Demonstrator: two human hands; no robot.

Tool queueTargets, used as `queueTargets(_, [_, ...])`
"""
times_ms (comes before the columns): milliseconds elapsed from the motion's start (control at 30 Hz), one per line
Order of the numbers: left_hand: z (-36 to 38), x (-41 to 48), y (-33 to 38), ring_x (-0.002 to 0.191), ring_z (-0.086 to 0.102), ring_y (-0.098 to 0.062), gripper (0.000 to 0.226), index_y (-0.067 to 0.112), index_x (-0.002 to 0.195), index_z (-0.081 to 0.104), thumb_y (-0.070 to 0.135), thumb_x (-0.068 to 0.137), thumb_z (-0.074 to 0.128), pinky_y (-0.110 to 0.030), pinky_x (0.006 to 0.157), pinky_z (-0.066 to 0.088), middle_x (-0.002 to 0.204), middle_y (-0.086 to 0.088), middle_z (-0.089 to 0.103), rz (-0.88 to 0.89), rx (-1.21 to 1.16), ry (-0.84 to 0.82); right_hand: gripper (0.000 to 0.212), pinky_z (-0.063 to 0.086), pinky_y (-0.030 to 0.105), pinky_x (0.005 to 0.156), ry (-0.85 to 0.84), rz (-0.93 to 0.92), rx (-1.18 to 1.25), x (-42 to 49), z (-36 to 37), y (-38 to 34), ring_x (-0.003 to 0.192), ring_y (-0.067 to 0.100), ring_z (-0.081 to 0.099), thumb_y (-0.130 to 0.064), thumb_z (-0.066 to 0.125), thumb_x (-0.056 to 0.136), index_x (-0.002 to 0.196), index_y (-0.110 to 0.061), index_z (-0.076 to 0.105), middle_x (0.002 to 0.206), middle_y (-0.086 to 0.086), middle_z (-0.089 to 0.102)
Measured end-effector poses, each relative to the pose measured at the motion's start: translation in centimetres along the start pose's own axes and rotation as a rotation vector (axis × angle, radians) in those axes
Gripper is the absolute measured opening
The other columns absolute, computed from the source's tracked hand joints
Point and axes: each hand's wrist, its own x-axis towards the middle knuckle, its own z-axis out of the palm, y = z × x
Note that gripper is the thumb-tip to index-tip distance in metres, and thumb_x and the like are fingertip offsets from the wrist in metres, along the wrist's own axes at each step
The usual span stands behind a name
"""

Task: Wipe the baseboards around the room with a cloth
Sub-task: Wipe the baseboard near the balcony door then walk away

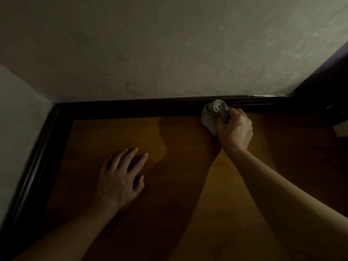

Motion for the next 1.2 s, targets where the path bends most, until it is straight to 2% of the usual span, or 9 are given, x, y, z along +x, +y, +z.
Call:
queueTargets(367, [-0.3, 0.0, 0.2, 0.135, 0.047, -0.035, 0.066, 0.029, 0.150, 0.047, 0.052, 0.089, 0.033, -0.061, 0.096, 0.046, 0.153, -0.009, 0.047, 0.001, 0.027, -0.025, 0.020, 0.038, 0.033, 0.064, 0.011, 0.008, 0.026, 0.0, 0.1, 0.2, 0.081, 0.027, 0.059, -0.038, 0.060, 0.087, 0.093, -0.020, 0.066, 0.089, -0.003, 0.059])
queueTargets(433, [-0.2, -0.1, 0.1, 0.135, 0.048, -0.035, 0.066, 0.030, 0.149, 0.047, 0.052, 0.089, 0.033, -0.062, 0.096, 0.046, 0.153, -0.009, 0.047, 0.000, 0.024, -0.032, 0.022, 0.038, 0.033, 0.065, 0.043, 0.061, 0.046, -0.3, 0.3, 0.1, 0.083, 0.027, 0.060, -0.038, 0.059, 0.086, 0.096, -0.020, 0.067, 0.088, -0.005, 0.057])
queueTargets(533, [-0.1, 0.1, -0.1, 0.133, 0.050, -0.036, 0.065, 0.029, 0.148, 0.049, 0.052, 0.089, 0.034, -0.063, 0.094, 0.047, 0.151, -0.009, 0.049, 0.010, 0.020, -0.032, 0.032, 0.038, 0.033, 0.065, -0.012, 0.016, 0.067, -1.0, 1.0, -1.7, 0.080, 0.024, 0.057, -0.047, 0.054, 0.085, 0.096, -0.020, 0.066, 0.088, -0.006, 0.053])
queueTargets(633, [-0.1, 0.2, -0.2, 0.131, 0.052, -0.037, 0.066, 0.029, 0.147, 0.051, 0.053, 0.088, 0.035, -0.063, 0.093, 0.047, 0.149, -0.010, 0.051, 0.027, 0.018, -0.027, 0.024, 0.037, 0.032, 0.064, -0.043, -0.030, 0.051, -1.2, 1.6, -2.4, 0.083, 0.026, 0.059, -0.040, 0.058, 0.088, 0.098, -0.020, 0.066, 0.092, -0.002, 0.059])
queueTargets(767, [0.0, 0.1, -0.2, 0.136, 0.047, -0.035, 0.065, 0.031, 0.149, 0.047, 0.052, 0.089, 0.034, -0.062, 0.100, 0.045, 0.153, -0.008, 0.047, 0.010, 0.005, -0.014, 0.026, 0.040, 0.033, 0.066, 0.041, 0.048, 0.076, -1.4, 1.5, -1.6, 0.086, 0.026, 0.060, -0.037, 0.059, 0.087, 0.104, -0.020, 0.068, 0.094, -0.001, 0.061])
queueTargets(900, [0.2, 0.3, -0.6, 0.136, 0.046, -0.036, 0.066, 0.029, 0.150, 0.046, 0.054, 0.090, 0.031, -0.062, 0.100, 0.043, 0.155, -0.008, 0.043, 0.035, 0.015, -0.026, 0.039, 0.035, 0.031, 0.063, -0.039, -0.051, 0.083, -2.2, 2.5, -3.9, 0.078, 0.018, 0.054, -0.051, 0.049, 0.083, 0.100, -0.021, 0.066, 0.092, -0.003, 0.058])
queueTargets(1000, [0.1, 1.0, -0.2, 0.144, 0.033, -0.035, 0.072, 0.034, 0.156, 0.032, 0.062, 0.090, 0.017, -0.060, 0.108, 0.033, 0.164, -0.005, 0.026, 0.011, 0.000, -0.053, 0.022, 0.032, 0.030, 0.062, -0.082, -0.079, 0.061, -2.5, 3.5, -4.9, 0.081, 0.025, 0.060, -0.041, 0.060, 0.086, 0.094, -0.021, 0.065, 0.091, -0.003, 0.059])
queueTargets(1100, [-0.2, 2.8, 1.5, 0.145, 0.025, -0.031, 0.075, 0.045, 0.157, 0.010, 0.068, 0.086, 0.005, -0.055, 0.111, 0.027, 0.167, 0.001, 0.011, -0.025, -0.061, -0.010, 0.022, 0.034, 0.031, 0.062, -0.089, -0.071, 0.051, -1.9, 2.9, -3.9, 0.083, 0.027, 0.060, -0.042, 0.061, 0.087, 0.094, -0.021, 0.065, 0.093, -0.002, 0.060])
queueTargets(1200, [-0.8, 4.1, 4.2, 0.147, 0.022, -0.028, 0.072, 0.051, 0.154, -0.004, 0.072, 0.086, 0.006, -0.051, 0.115, 0.027, 0.167, 0.004, 0.003, -0.030, -0.090, 0.024, 0.023, 0.040, 0.033, 0.063, -0.058, -0.050, 0.035, -0.6, 1.2, -1.2, 0.084, 0.028, 0.060, -0.041, 0.059, 0.087, 0.096, -0.020, 0.064, 0.095, 0.000, 0.061])
